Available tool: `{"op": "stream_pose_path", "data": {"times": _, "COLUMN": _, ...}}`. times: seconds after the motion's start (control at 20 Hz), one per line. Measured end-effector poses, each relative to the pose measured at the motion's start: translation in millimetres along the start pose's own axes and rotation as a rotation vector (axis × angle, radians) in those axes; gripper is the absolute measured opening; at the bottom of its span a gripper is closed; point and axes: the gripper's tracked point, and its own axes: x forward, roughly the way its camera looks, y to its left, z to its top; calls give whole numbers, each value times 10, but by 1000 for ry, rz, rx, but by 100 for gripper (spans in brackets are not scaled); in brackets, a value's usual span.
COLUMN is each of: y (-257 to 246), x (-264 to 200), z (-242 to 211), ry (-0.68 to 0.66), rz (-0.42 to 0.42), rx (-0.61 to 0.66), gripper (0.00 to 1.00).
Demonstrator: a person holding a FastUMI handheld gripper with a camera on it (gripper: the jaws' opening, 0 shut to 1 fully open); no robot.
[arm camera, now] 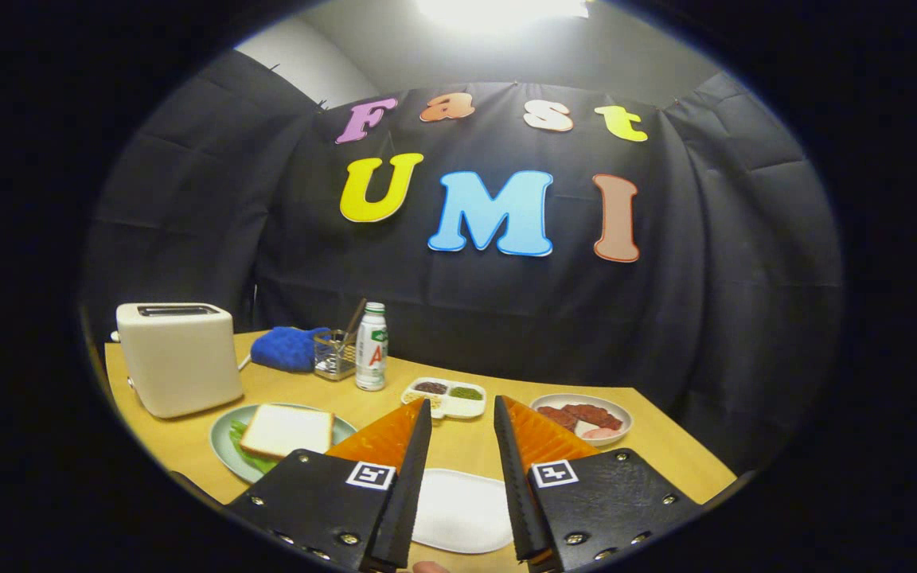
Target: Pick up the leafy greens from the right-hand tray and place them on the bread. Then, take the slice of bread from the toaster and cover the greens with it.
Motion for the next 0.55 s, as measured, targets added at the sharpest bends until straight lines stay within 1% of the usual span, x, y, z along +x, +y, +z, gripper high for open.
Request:
{"op": "stream_pose_path", "data": {"times": 0.1, "y": -609, "x": -139, "z": -81, "ry": -7, "rz": -63, "rx": -1, "gripper": 48}}
{"op": "stream_pose_path", "data": {"times": 0.25, "y": -1489, "x": -361, "z": -193, "ry": -24, "rz": -132, "rx": 58, "gripper": 48}}
{"op": "stream_pose_path", "data": {"times": 0.3, "y": -1813, "x": -415, "z": -203, "ry": -54, "rz": -157, "rx": 43, "gripper": 48}}
{"op": "stream_pose_path", "data": {"times": 0.4, "y": -2290, "x": -485, "z": -295, "ry": -61, "rz": -205, "rx": -33, "gripper": 48}}
{"op": "stream_pose_path", "data": {"times": 0.5, "y": -2611, "x": -518, "z": -308, "ry": -75, "rz": -212, "rx": -76, "gripper": 48}}
{"op": "stream_pose_path", "data": {"times": 0.55, "y": -2742, "x": -514, "z": -318, "ry": -77, "rz": -216, "rx": -67, "gripper": 48}}
